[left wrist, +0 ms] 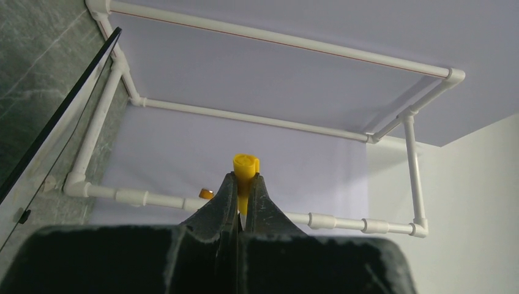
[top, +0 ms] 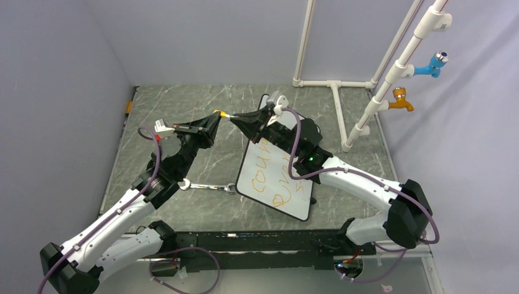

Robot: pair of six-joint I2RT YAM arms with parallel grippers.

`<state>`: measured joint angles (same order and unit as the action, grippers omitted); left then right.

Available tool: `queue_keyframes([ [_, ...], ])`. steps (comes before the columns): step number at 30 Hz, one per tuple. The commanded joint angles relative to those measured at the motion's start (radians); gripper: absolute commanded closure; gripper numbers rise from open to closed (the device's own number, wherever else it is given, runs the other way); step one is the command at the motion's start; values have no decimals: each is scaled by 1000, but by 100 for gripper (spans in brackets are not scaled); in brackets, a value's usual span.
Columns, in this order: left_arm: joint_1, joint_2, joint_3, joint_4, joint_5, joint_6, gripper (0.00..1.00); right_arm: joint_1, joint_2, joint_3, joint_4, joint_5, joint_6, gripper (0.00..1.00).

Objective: Write a sentence on the whiteboard
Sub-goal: Insert the whiteboard marker without the cap into the pen cap.

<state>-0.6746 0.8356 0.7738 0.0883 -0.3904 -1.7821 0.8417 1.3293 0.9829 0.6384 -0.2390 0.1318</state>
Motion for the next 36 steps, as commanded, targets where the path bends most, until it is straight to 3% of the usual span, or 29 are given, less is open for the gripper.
queue_keyframes([
  [1,-25,-6,28,75,151,-9,100,46,63,19,55,62,-75,100],
  [9,-29,-8,20,134,155,19,100,85,144,58,110,120,-111,100],
  [24,-36,8,7,336,250,164,100,84,232,139,221,92,218,100],
  [32,-40,-28,27,306,267,245,100,83,203,134,193,113,177,100],
  [34,-40,-49,53,222,252,292,95,84,181,125,177,122,158,100],
  [36,-40,-73,91,114,223,332,79,83,162,116,166,129,143,100],
])
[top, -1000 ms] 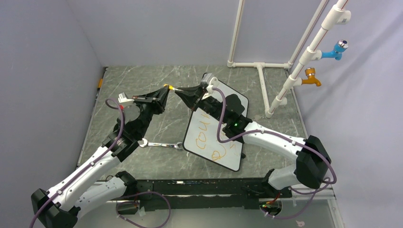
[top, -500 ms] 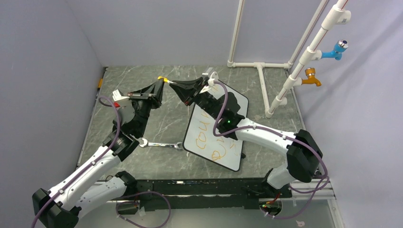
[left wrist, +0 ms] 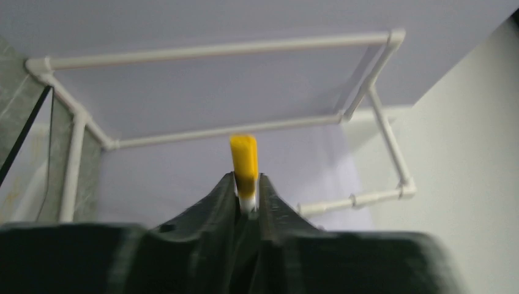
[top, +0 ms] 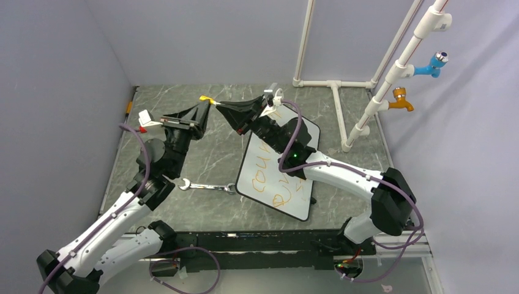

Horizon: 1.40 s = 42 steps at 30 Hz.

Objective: Write a sentence on the whiteboard
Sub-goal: Insert the whiteboard marker without the cap into the pen cap, then pass from the right arm to the left

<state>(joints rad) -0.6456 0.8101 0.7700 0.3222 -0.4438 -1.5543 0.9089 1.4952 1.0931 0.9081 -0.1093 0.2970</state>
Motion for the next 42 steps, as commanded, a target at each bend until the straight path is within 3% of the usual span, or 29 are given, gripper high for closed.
queue_keyframes([
  [1,-69,-62,106,-157,266,124,69,16,-14,2,-111,1,-29,100],
  [5,-69,-109,103,-205,227,191,45,16,-59,-17,-139,13,-57,100],
  [10,-61,-137,171,-398,180,342,32,16,-135,-50,-183,40,-88,100],
  [14,-50,-152,191,-422,230,500,23,16,-211,-78,-233,47,-97,100],
  [21,-28,-158,256,-507,318,736,21,16,-356,-147,-315,62,-100,100],
  [27,1,-118,319,-504,488,864,23,16,-455,-157,-408,12,-76,100],
  [42,133,-23,375,-404,968,867,34,7,-538,-155,-431,-226,-22,100],
])
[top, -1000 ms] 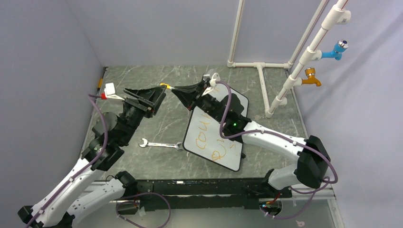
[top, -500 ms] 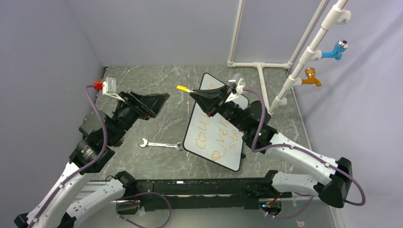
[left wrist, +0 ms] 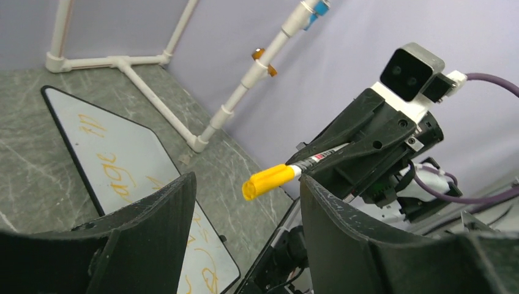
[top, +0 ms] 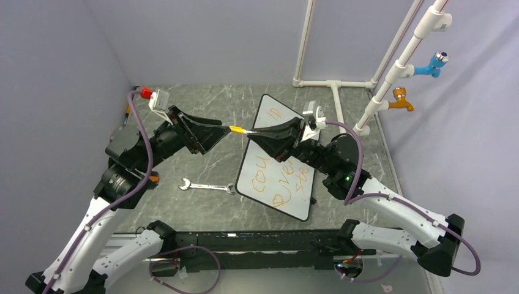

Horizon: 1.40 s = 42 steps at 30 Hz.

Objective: Write a sentence on the whiteboard
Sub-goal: Pass from the right arm to the left

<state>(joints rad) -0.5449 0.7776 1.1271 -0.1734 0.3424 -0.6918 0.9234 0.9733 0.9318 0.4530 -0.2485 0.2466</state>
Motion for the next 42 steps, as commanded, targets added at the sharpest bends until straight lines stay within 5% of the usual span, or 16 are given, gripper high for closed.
queue_keyframes([
  [1,36,14,19,104,213,2,35,-9,-12,9,27,-100,34,100],
  [15,58,29,24,119,417,20,49,-31,26,53,72,-227,93,100],
  [33,73,31,48,64,489,64,51,-57,48,74,119,-335,140,100],
  [42,74,30,26,96,506,35,78,-62,68,82,134,-349,150,100],
])
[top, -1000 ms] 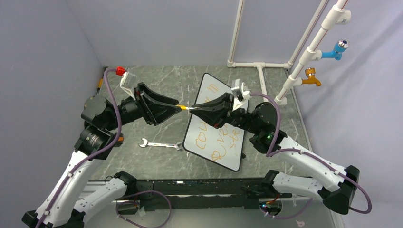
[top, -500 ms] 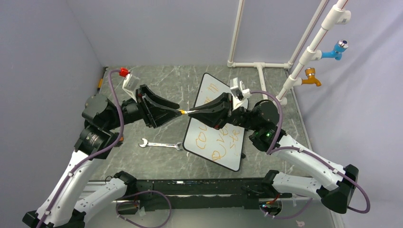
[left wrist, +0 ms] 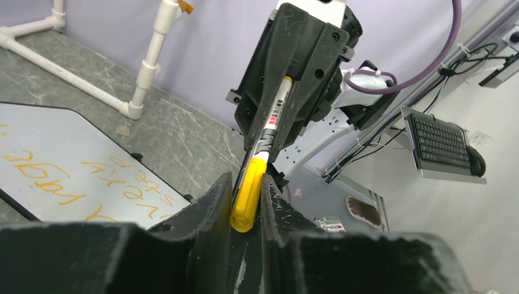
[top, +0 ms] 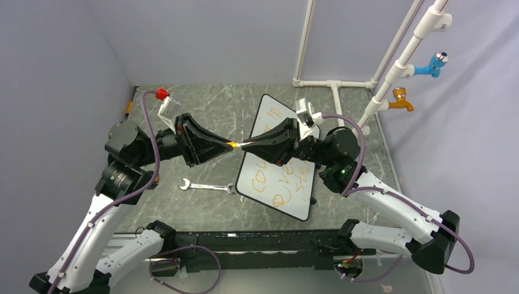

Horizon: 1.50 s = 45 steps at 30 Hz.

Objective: Write a sentence on the whiteboard
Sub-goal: Pass from the right arm to the left, then put down the whiteboard marker at the center of the board.

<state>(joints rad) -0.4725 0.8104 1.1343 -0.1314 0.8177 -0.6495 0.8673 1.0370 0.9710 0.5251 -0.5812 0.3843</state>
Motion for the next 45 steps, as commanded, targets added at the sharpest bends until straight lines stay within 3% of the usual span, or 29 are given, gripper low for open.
queue_keyframes([
  [1,1,-3,16,57,26,-8,82,-5,4,40,62,-17,13,100],
  [5,1,0,11,69,23,-18,98,-7,0,29,62,-17,16,100],
  [9,1,0,1,80,13,-23,100,-8,-4,35,21,6,10,100],
  [11,1,-5,-2,70,-2,-18,100,-8,-11,44,-19,36,-3,83],
  [13,2,-10,-1,53,-25,-6,100,-8,-22,50,-58,69,-17,56],
  [18,4,-18,0,23,-71,13,100,-8,-62,53,-149,163,-55,6],
  [19,4,-20,-1,22,-76,14,100,-8,-68,53,-166,179,-62,1],
  [24,12,-25,4,-16,-144,31,100,-8,-108,50,-247,240,-98,0],
  [32,21,-55,-1,-174,-407,111,100,-8,-201,26,-393,380,-154,0],
  [37,23,-90,-76,-242,-663,140,100,-9,-249,-8,-440,471,-159,0],
  [45,22,-130,-240,-257,-902,170,100,-9,-267,-28,-484,525,-155,0],
])
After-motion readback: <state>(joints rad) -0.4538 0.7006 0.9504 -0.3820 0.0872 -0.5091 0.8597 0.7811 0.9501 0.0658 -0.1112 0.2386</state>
